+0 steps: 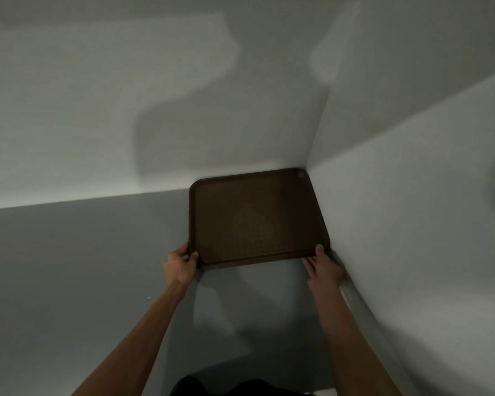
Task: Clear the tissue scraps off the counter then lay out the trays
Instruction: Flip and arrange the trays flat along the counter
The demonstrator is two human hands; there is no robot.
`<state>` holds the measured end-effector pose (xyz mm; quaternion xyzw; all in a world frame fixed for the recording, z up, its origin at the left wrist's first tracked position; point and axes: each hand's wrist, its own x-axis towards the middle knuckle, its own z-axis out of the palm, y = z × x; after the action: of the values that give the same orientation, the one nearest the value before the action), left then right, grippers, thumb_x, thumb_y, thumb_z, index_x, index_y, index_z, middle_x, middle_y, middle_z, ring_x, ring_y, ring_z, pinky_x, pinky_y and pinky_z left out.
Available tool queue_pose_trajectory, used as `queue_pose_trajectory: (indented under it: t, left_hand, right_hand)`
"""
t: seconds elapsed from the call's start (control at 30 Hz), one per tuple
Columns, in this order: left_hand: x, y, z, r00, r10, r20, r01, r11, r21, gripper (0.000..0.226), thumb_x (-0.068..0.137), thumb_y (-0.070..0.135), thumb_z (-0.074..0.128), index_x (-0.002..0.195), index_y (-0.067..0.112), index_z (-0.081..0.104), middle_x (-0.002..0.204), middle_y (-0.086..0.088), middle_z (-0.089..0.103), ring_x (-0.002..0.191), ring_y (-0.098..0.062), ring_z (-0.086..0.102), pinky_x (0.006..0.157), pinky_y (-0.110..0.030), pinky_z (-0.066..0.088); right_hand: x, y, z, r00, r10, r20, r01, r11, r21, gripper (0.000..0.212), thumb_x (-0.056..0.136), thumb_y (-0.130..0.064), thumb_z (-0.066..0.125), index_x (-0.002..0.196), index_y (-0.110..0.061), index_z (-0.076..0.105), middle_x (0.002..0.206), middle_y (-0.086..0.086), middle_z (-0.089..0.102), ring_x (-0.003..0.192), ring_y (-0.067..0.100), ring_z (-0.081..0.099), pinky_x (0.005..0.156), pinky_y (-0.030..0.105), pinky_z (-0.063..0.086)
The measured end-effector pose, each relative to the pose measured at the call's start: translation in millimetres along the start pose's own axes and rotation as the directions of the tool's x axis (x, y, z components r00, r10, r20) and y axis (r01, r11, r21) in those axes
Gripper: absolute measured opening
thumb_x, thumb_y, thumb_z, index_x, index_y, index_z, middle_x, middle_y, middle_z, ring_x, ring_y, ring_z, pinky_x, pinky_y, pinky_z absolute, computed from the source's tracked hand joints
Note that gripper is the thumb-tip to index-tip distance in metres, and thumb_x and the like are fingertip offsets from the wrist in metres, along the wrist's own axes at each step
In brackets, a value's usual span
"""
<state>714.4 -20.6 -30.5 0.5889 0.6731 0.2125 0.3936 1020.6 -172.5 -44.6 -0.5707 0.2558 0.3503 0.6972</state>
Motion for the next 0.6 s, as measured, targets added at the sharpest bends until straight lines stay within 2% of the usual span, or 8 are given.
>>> queue_pose_trajectory:
  t: [0.1,0.17,0.2,0.27,0.33,0.37,0.5,0.6]
  left_hand:
    - [2.9,-5.4,1.0,0.998,0.041,0.045,-0.044,0.997,0.061,0.045,0.096,0.014,0.068,0.141,0.013,0.062,0.121,-0.016,0.074,0.110,-0.034,0.070,0.099,-0.042,0.055]
    - [-0.6,-9.3,6.4,0.986,0.156,0.053,-0.163,0.968,0.190,0.052,0.095,0.016,0.069,0.144,0.008,0.055,0.128,-0.022,0.067,0.117,-0.041,0.063,0.101,-0.047,0.052]
    - [-5.8,-9.7,10.4,0.968,0.251,0.030,-0.249,0.928,0.278,0.058,0.093,0.019,0.071,0.146,0.005,0.050,0.134,-0.025,0.059,0.123,-0.043,0.055,0.105,-0.049,0.048]
    - [-19.7,-4.9,19.6,0.879,0.477,0.031,-0.454,0.813,0.365,0.065,0.092,0.024,0.074,0.147,0.004,0.045,0.143,-0.021,0.047,0.132,-0.037,0.043,0.113,-0.047,0.041]
    - [-30.4,6.1,32.0,0.769,0.618,0.167,-0.632,0.692,0.349,0.062,0.092,0.028,0.073,0.146,0.008,0.048,0.145,-0.014,0.048,0.136,-0.030,0.044,0.117,-0.042,0.039]
    - [-34.1,11.1,39.8,0.725,0.639,0.256,-0.686,0.642,0.342,0.060,0.093,0.030,0.072,0.146,0.011,0.050,0.145,-0.011,0.051,0.137,-0.028,0.045,0.117,-0.041,0.039]
    - [-35.9,12.6,63.8,0.642,0.607,0.469,-0.767,0.499,0.403,0.051,0.089,0.023,0.075,0.138,0.025,0.063,0.146,0.001,0.059,0.140,-0.025,0.052,0.114,-0.045,0.045]
    - [-35.1,15.1,65.5,0.669,0.561,0.488,-0.743,0.475,0.472,0.046,0.094,0.016,0.067,0.138,0.029,0.063,0.150,0.004,0.056,0.144,-0.024,0.048,0.114,-0.057,0.042]
  right_hand:
    - [-2.5,-3.8,-7.0,0.997,-0.017,0.079,0.025,0.994,-0.108,0.027,0.100,-0.016,0.071,0.117,0.004,0.065,0.113,0.021,0.067,0.089,0.025,0.070,0.059,0.027,0.063]
    - [-17.0,-2.7,-12.1,0.975,-0.198,0.100,0.221,0.893,-0.393,0.022,0.100,-0.016,0.070,0.113,0.001,0.065,0.116,0.024,0.065,0.091,0.031,0.067,0.068,0.028,0.058]
    - [-24.3,1.5,-16.7,0.914,-0.379,0.145,0.387,0.708,-0.591,0.030,0.099,-0.018,0.072,0.121,0.001,0.063,0.124,0.024,0.063,0.103,0.034,0.065,0.080,0.028,0.052]
    - [-38.9,10.7,-28.1,0.658,-0.612,0.439,0.659,0.186,-0.729,0.045,0.097,-0.025,0.073,0.135,-0.007,0.057,0.139,0.020,0.055,0.125,0.033,0.054,0.099,0.029,0.041]
    - [-38.5,18.5,-34.6,0.408,-0.547,0.731,0.755,-0.248,-0.607,0.044,0.099,-0.034,0.068,0.137,-0.015,0.057,0.144,0.013,0.051,0.130,0.029,0.049,0.106,0.034,0.041]
    - [-31.4,21.5,-34.8,0.342,-0.461,0.819,0.755,-0.383,-0.532,0.044,0.100,-0.037,0.066,0.139,-0.018,0.058,0.148,0.011,0.050,0.133,0.027,0.047,0.109,0.038,0.042]
    - [2.7,23.2,-23.7,0.268,-0.190,0.945,0.751,-0.573,-0.328,0.051,0.099,-0.038,0.067,0.147,-0.024,0.057,0.160,0.007,0.045,0.150,0.028,0.041,0.124,0.048,0.032]
    - [20.7,18.7,-13.0,0.278,-0.079,0.958,0.735,-0.625,-0.264,0.066,0.098,-0.025,0.067,0.159,-0.033,0.043,0.166,0.001,0.039,0.154,0.026,0.035,0.127,0.049,0.025]
